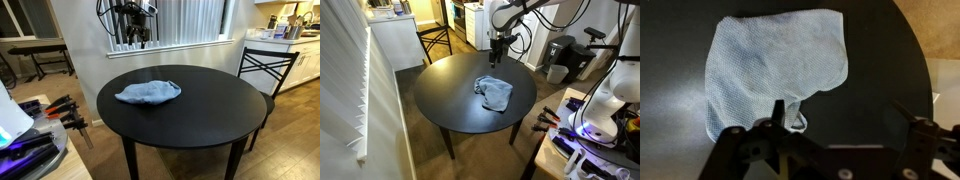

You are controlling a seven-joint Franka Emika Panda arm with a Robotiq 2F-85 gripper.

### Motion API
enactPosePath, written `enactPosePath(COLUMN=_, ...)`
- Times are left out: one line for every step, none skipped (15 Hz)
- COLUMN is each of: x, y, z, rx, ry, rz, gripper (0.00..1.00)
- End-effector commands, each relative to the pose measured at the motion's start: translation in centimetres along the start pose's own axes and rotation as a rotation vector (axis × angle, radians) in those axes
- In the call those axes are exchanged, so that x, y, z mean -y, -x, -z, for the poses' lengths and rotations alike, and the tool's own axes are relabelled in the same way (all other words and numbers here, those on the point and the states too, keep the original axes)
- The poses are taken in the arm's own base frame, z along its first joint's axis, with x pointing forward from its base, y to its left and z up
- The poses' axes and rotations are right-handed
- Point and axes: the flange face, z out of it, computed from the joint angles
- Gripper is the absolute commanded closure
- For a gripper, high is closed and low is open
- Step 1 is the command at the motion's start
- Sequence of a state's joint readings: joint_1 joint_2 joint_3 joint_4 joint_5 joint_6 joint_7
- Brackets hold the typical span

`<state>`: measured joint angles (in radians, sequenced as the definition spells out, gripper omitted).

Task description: Use the blue cloth to wipe the table

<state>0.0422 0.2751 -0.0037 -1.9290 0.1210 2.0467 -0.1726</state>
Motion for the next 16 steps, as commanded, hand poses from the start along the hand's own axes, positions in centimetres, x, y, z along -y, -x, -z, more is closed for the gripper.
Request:
enactPosePath(x=0.0, y=-0.1, z=0.1, rx=0.003, ry=0.001, rz=0.001, gripper=0.0)
enactPosePath(x=0.1, y=-0.1, z=0.1, rx=0.004, ry=0.001, rz=0.002, gripper=0.0)
enactPosePath(x=0.1, y=-0.1, z=0.1, rx=0.004, ry=0.002, rz=0.003, gripper=0.0)
enactPosePath(x=0.1, y=-0.1, z=0.1, rx=0.004, ry=0.002, rz=0.004, gripper=0.0)
enactPosePath(x=0.1, y=-0.1, z=0.1, rx=0.004, ry=0.002, rz=0.004, gripper=0.0)
enactPosePath(x=0.1, y=-0.1, z=0.1, rx=0.004, ry=0.002, rz=0.004, gripper=0.0)
enactPosePath(x=0.2, y=-0.2, z=-0.2, rx=0.002, ry=-0.003, rz=0.013, gripper=0.0)
enactPosePath(x=-0.1, y=-0.7, z=-1.3, rx=-0.007, ry=0.0, rz=0.009, gripper=0.0)
enactPosePath(x=-0.3, y=-1.1, z=-2.4, rx=-0.009, ry=-0.002, rz=0.007, gripper=0.0)
enactPosePath(x=-0.6, y=-1.7, z=-4.5, rx=-0.012, ry=-0.005, rz=0.01, gripper=0.0)
enactPosePath(x=-0.9, y=-2.2, z=-6.3, rx=-0.013, ry=-0.02, rz=0.014, gripper=0.0)
enactPosePath(x=-1.4, y=-2.9, z=-8.9, rx=-0.014, ry=-0.033, rz=0.009, gripper=0.0)
enactPosePath(x=-1.9, y=-3.6, z=-11.3, rx=-0.015, ry=-0.046, rz=-0.008, gripper=0.0)
enactPosePath(x=-2.6, y=-4.2, z=-13.7, rx=-0.017, ry=-0.05, rz=-0.026, gripper=0.0)
enactPosePath(x=-3.3, y=-4.6, z=-16.1, rx=-0.013, ry=-0.063, rz=-0.036, gripper=0.0)
enactPosePath(x=-4.1, y=-5.0, z=-18.4, rx=-0.016, ry=-0.048, rz=-0.061, gripper=0.0)
